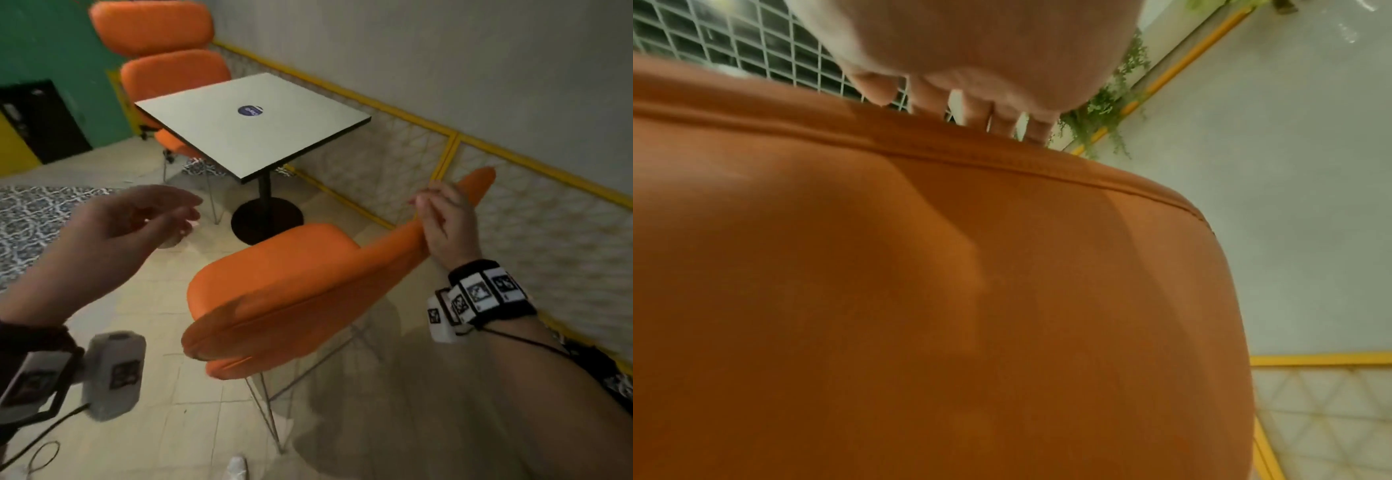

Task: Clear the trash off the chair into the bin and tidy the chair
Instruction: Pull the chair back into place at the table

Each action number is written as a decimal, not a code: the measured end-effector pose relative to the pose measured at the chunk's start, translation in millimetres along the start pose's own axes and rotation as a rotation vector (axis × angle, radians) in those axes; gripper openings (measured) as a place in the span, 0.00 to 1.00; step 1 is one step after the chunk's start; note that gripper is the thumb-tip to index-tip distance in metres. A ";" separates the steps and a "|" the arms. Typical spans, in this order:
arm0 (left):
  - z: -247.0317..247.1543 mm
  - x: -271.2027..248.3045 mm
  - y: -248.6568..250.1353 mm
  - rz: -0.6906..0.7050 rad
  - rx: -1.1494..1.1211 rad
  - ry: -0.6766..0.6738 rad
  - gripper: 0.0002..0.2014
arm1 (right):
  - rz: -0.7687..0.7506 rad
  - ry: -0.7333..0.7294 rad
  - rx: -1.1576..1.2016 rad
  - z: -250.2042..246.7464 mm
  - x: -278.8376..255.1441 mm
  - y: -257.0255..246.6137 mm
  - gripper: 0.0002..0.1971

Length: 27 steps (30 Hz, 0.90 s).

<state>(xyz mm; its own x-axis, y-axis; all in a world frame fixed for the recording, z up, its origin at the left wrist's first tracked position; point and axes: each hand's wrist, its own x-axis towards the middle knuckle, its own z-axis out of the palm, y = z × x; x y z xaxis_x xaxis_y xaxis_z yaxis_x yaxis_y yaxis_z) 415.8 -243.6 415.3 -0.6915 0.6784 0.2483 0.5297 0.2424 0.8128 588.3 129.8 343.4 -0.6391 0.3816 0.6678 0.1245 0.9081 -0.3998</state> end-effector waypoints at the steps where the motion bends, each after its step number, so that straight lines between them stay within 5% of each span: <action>1: 3.5 -7.5 16.4 0.000 0.023 0.000 0.19 | -0.020 -0.072 -0.002 0.4 5.4 4.9 0.22; 5: 56.8 -30.7 52.1 -0.013 0.244 -0.046 0.18 | -0.028 -0.277 -0.115 0.8 14.4 27.1 0.29; 9: 126.4 -37.3 29.4 -0.033 0.625 -0.082 0.31 | 0.008 -0.209 -0.186 3.5 11.0 24.5 0.32; 12: 143.4 -39.2 15.2 -0.019 0.855 0.021 0.37 | 0.029 -0.167 -0.190 -0.3 4.5 15.7 0.29; 17: 137.7 -44.8 12.6 0.117 0.873 0.127 0.33 | 0.088 -0.101 -0.182 -6.0 -12.9 3.5 0.30; 27: 126.6 -33.1 4.9 0.326 0.757 0.084 0.27 | 0.005 0.223 -0.298 -40.4 -80.6 3.5 0.21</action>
<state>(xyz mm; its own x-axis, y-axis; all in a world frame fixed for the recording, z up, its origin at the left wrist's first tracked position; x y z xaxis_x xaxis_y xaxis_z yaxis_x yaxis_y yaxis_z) 503.4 -177.1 344.3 -0.4640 0.7490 0.4729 0.8770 0.4638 0.1259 670.9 109.2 313.6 -0.4606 0.3846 0.8000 0.3640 0.9038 -0.2250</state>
